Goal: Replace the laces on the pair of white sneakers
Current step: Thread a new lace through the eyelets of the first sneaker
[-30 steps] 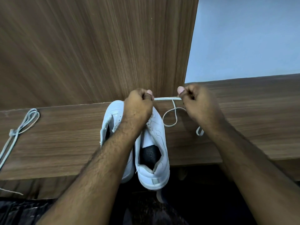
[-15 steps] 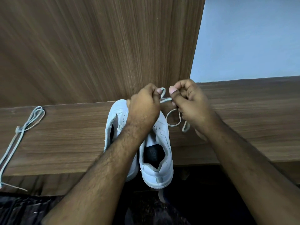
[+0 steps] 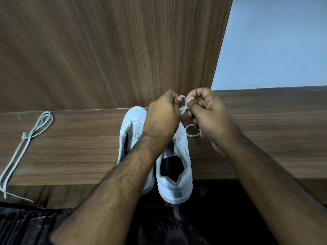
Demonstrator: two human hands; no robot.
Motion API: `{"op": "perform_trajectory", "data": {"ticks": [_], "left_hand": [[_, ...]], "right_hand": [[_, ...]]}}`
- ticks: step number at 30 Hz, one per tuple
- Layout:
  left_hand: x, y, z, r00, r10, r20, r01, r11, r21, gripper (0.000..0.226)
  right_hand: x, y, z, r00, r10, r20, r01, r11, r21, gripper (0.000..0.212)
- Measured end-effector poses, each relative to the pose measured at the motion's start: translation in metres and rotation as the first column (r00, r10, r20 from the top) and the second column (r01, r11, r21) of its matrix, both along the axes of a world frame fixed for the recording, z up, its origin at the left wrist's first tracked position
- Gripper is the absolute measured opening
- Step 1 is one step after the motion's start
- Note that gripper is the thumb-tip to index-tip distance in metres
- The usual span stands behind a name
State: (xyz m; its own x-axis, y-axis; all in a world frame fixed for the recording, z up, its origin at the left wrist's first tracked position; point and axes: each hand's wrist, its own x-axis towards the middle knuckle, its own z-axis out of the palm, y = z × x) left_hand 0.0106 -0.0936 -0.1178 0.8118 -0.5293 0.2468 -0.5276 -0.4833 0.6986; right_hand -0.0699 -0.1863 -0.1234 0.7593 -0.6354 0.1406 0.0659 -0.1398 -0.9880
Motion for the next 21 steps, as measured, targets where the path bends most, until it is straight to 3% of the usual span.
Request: {"op": "perform_trajectory", "data": {"ticks": [3,6,8,11,14,16,19,21], "left_hand": [[0.022,0.017,0.002,0.964,0.180,0.195,-0.226,0.942,0.248,0.021],[0.032,0.030,0.000,0.946,0.238,0.220,-0.303,0.890,0.341,0.027],[0.022,0.025,0.001,0.979,0.155,0.136,-0.180,0.962,0.203,0.026],[-0.004,0.007,0.001,0.996,-0.050,-0.069,0.043,0.994,-0.103,0.026],[-0.003,0.002,-0.002,0.994,-0.037,-0.107,0.029,0.996,-0.080,0.026],[0.011,0.010,-0.002,0.994,0.076,-0.078,-0.076,0.997,0.002,0.026],[0.033,0.033,0.003,0.957,0.278,0.086,-0.291,0.928,0.234,0.018],[0.036,0.040,0.005,0.940,0.311,0.139,-0.339,0.890,0.304,0.024]], "right_hand": [[-0.005,-0.012,-0.003,0.992,-0.123,-0.025,0.121,0.990,-0.069,0.010],[-0.008,-0.021,-0.005,0.976,-0.209,-0.057,0.194,0.961,-0.197,0.008],[-0.005,-0.016,-0.005,0.983,-0.157,-0.095,0.131,0.962,-0.241,0.007],[0.003,0.005,-0.002,0.999,0.034,-0.032,-0.036,0.998,-0.055,0.006],[0.003,0.008,0.000,0.999,0.031,-0.014,-0.031,1.000,0.006,0.004],[-0.003,0.000,-0.002,0.998,-0.035,-0.055,0.030,0.996,-0.083,0.005],[-0.010,-0.017,-0.008,0.978,-0.142,-0.153,0.074,0.921,-0.383,0.007],[-0.011,-0.023,-0.011,0.968,-0.177,-0.180,0.077,0.887,-0.456,0.008]]}}
